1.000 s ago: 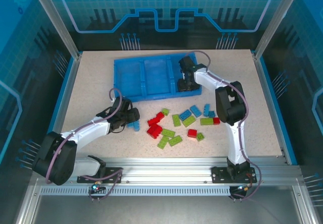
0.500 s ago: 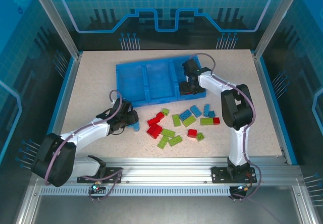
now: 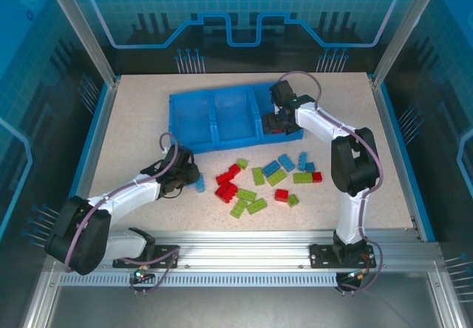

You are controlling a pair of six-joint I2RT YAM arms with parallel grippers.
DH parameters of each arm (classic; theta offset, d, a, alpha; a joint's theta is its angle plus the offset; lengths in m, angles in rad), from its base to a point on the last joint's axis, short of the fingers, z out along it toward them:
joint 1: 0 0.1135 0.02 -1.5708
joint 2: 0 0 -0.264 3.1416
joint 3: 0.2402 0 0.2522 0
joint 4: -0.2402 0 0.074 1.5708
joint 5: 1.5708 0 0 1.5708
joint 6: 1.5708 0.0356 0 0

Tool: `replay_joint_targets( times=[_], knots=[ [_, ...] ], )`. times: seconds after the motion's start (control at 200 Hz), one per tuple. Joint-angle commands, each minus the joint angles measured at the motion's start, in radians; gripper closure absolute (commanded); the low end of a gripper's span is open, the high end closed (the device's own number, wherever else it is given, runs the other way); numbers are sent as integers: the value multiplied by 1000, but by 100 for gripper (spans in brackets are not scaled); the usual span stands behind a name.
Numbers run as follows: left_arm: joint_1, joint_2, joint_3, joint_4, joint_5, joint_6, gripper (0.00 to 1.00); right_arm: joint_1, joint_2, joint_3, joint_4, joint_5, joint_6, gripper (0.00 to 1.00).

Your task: Sort the legos into containers by color

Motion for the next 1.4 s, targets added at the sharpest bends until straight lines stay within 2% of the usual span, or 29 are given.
replay_joint_targets(
  times=[0.0,0.275,0.67,0.765,0.805,1.065,1.175,1.396],
  knots=[
    [-7,-27,-9,-2,0,-1,66,8,-28,36,5,-32,-4,7],
    [-7,-34,-28,14,-8,-11,66,11,43,36,61,-57,9,8],
    [-10,-68,-36,19,38,-45,66,11,120,40,95,-95,43,7],
    [-12,-96,-36,17,46,-64,66,14,111,32,112,-123,59,4],
    [-13,-113,-34,16,51,-73,67,16,103,26,120,-129,62,0],
    [-21,-205,5,-42,39,-76,68,29,49,14,125,-117,110,0],
    [-21,-209,11,-66,27,-65,68,33,16,-23,178,-138,147,0],
    [-19,-209,94,-100,-38,-7,67,48,6,-29,192,-88,173,0]
  ],
)
